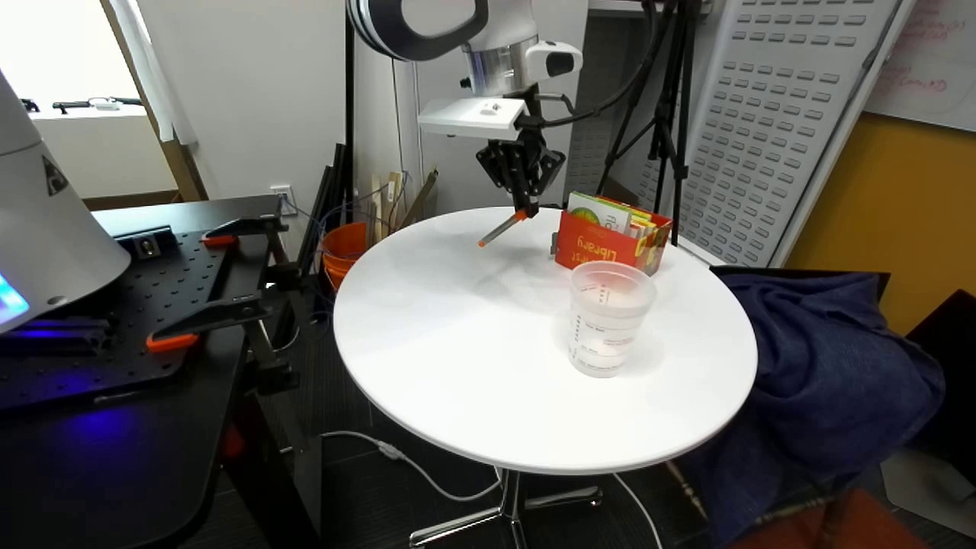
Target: Put the marker inside the cup
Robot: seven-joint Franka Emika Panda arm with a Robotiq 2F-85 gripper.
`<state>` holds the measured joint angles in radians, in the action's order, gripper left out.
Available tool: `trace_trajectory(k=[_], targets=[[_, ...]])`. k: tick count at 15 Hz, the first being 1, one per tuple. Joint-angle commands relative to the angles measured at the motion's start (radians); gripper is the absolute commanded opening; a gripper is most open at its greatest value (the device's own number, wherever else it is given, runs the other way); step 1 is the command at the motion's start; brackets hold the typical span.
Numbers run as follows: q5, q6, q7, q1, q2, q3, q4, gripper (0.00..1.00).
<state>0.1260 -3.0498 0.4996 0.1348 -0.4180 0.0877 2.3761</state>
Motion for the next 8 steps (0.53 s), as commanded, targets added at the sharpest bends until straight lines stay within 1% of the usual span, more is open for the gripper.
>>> trace_trajectory(k=[1, 2, 5, 8], targets=[[0.07, 0.001, -0.104, -0.065, 0.119, -0.085, 0.083, 0.04], [0.084, 0.007, -0.118, -0.075, 0.141, -0.1, 0.092, 0.04], [0.144, 0.015, -0.174, -0.125, 0.192, -0.178, 0.108, 0.04], [0.228, 0.037, -0.249, -0.212, 0.232, -0.298, 0.11, 0.04]])
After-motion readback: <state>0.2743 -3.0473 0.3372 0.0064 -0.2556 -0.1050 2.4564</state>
